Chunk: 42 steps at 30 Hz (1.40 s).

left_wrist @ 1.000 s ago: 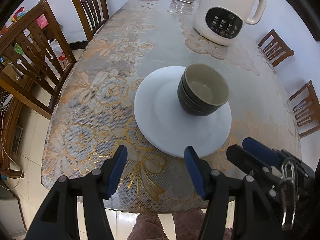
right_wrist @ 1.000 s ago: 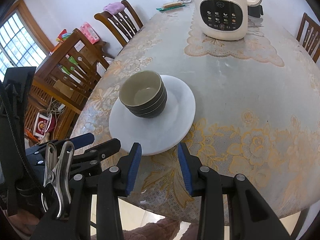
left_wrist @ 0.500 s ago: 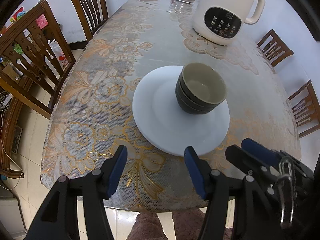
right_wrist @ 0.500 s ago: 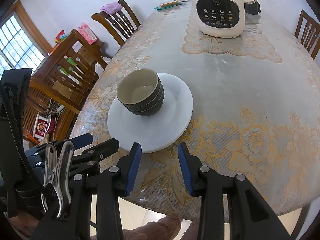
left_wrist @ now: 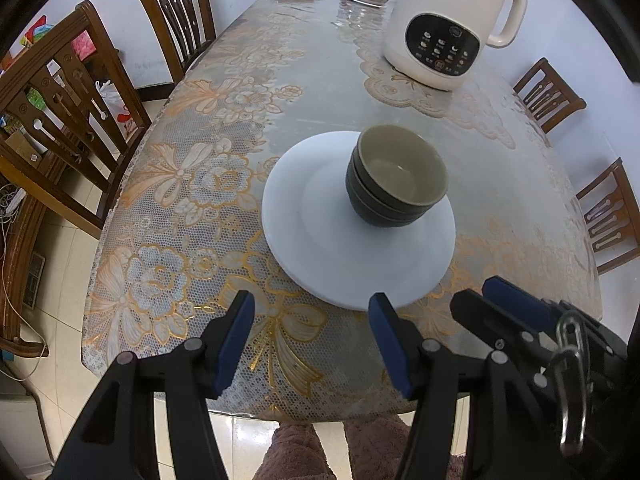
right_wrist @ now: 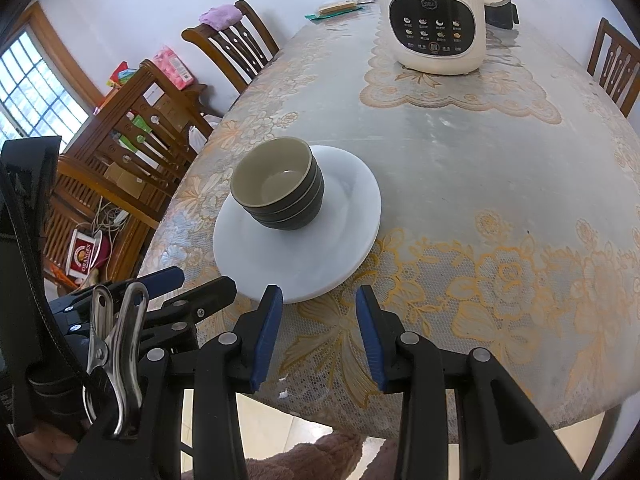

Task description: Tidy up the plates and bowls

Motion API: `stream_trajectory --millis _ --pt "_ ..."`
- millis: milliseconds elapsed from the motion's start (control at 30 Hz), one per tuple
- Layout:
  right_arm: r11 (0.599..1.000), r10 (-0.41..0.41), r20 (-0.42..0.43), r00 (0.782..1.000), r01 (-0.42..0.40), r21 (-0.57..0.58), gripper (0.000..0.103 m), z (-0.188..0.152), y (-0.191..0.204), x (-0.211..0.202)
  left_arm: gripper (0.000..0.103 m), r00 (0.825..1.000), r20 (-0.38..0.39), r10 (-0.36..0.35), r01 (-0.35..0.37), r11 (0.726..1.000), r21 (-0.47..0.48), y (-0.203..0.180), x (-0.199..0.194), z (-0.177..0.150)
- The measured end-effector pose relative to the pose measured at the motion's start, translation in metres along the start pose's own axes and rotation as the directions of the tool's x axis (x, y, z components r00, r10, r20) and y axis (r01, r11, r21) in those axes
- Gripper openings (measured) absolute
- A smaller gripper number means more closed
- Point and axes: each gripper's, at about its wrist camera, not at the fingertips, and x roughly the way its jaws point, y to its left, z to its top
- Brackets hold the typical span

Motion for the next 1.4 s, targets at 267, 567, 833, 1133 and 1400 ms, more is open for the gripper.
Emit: stream_trajectory --millis 267,567,833,1133,1400 --pt "1.0 -0.001 0.0 1.0 0.001 0.004 0.039 0.0 -0.0026 -0.0004 0.062 1.0 0.004 0.005 -0.005 1.0 0.001 -0.0007 -0.0014 -0.0008" --pt "1.0 -0.001 0.0 1.0 0.001 0.006 0.039 0.0001 -0.0039 -0.0007 0.062 1.0 0.011 0.006 -0.006 1.0 0.005 -0.0015 -0.0033 -0.0018" --pt "1.0 -0.001 0.0 1.0 0.001 0.005 0.039 0.0003 -0.0046 -0.001 0.062 1.0 0.011 0.006 -0.006 1.0 0.004 -0.0012 -0.0033 -0.0015" --pt "1.0 0.0 0.0 1.0 0.0 0.007 0.039 0.0005 -0.0038 -0.0006 0.062 1.0 0.011 0.005 -0.005 1.0 0.004 -0.0004 -0.0028 -0.0012" --pt "1.0 -0.001 0.0 1.0 0.001 0.006 0.039 0.001 -0.0035 -0.0005 0.062 1.0 0.007 0.002 -0.002 1.0 0.003 0.0004 -0.0016 0.0003"
